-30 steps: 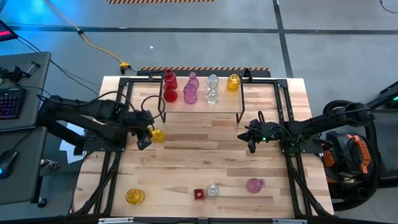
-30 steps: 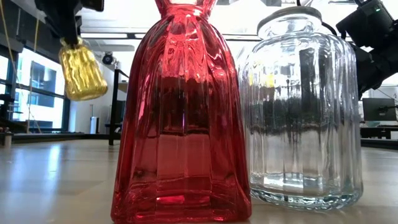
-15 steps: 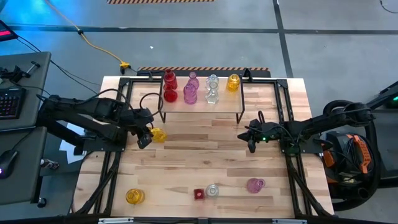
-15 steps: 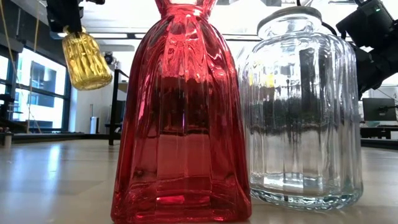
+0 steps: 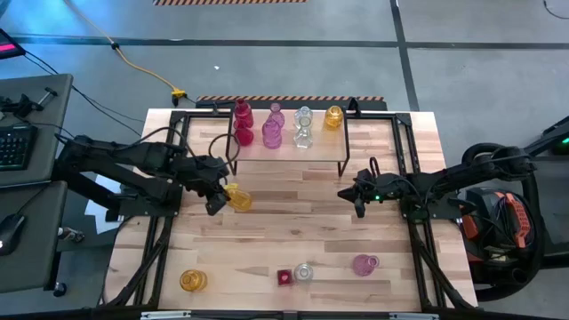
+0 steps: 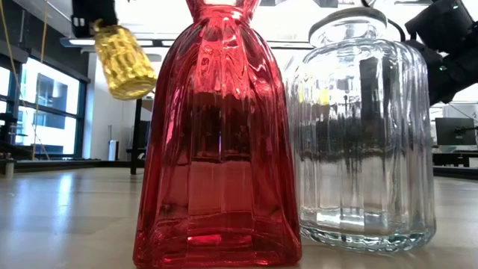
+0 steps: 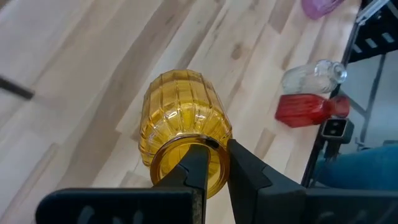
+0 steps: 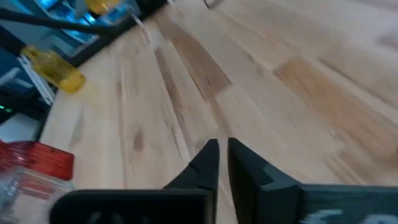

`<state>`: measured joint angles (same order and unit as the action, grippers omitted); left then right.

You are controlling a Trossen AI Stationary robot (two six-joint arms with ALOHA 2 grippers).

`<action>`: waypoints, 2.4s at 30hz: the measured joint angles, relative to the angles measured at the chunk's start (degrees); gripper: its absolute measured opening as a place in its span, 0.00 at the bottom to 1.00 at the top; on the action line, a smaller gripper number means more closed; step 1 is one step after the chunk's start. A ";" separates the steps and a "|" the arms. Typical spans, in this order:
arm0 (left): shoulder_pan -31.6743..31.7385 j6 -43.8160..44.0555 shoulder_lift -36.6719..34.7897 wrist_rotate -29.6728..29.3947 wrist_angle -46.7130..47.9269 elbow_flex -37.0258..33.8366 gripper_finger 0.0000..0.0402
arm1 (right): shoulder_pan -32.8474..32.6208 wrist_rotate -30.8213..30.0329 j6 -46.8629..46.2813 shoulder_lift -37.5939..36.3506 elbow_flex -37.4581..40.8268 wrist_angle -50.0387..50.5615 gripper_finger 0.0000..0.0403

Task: Sort vases onto shelf
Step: Put the top yellow vase on the shelf aligned with the other yellow vase

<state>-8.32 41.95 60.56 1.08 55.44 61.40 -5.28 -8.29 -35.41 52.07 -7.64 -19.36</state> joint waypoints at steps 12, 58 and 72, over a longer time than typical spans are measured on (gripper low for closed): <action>0.07 -4.62 7.95 0.18 -1.39 7.87 0.06 | 0.00 -0.01 2.69 0.90 -0.04 -5.78 0.53; 4.22 -19.21 35.20 3.70 -2.10 36.88 0.06 | 0.11 12.30 -6.21 0.85 -7.23 -17.68 0.77; 4.31 -19.21 35.16 4.99 -2.40 36.90 0.06 | 2.00 7.04 23.21 6.24 -32.72 13.39 0.77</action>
<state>-4.01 22.74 95.72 6.07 53.04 98.30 -3.28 -1.26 -12.19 58.31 -40.36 -5.97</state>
